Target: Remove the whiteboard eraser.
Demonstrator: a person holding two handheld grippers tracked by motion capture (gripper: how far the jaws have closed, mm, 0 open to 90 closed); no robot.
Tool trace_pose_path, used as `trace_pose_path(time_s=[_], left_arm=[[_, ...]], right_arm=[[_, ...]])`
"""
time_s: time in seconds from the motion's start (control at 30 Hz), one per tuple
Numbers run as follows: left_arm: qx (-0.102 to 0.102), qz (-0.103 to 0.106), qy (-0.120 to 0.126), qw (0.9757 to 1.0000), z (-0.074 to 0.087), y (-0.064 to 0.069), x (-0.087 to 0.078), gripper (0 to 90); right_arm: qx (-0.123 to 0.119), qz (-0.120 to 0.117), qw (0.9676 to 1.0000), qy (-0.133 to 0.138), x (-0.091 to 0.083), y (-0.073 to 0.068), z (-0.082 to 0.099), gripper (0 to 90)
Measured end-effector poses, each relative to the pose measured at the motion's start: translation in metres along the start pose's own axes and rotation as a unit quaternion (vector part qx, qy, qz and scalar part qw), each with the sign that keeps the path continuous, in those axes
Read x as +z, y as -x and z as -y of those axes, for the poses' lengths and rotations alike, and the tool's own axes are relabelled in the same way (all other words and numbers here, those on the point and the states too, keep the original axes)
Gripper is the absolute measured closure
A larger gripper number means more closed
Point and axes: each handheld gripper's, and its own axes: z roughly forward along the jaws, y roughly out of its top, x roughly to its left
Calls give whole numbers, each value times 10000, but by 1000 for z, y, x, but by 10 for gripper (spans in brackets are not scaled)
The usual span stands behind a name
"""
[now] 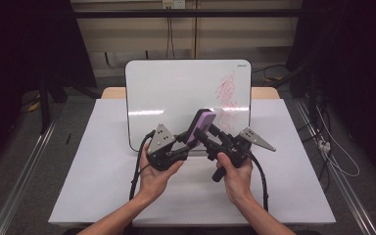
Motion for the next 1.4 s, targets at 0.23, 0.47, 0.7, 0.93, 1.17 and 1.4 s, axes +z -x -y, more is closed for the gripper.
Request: trace_pose_path(time_s=[0.23,0.47,0.7,0.93,1.17,1.4], left_arm=[[-81,5,-60,9999,7,-1,0,640],[-142,55,-28,9999,10,-2,2,631],[-223,1,-270,9994,15,-5,3,366],[-269,-127,-486,9984,18,-17,-5,162],[-346,-359,-666,9965,27,-33,-21,98],[-406,-425,-833,9948,37,-45,-42,72]], right_arm=[[-17,114,9999,-106,1,-1,6,402],[-168,210,9996,-125,0,-3,7,414],[-315,347,9989,13,-4,1,-4,416],[-826,787,9932,-242,-17,16,-6,416],[-1471,1126,9816,-460,-31,24,-8,416],[-1850,1190,9726,-756,-42,27,-8,417]])
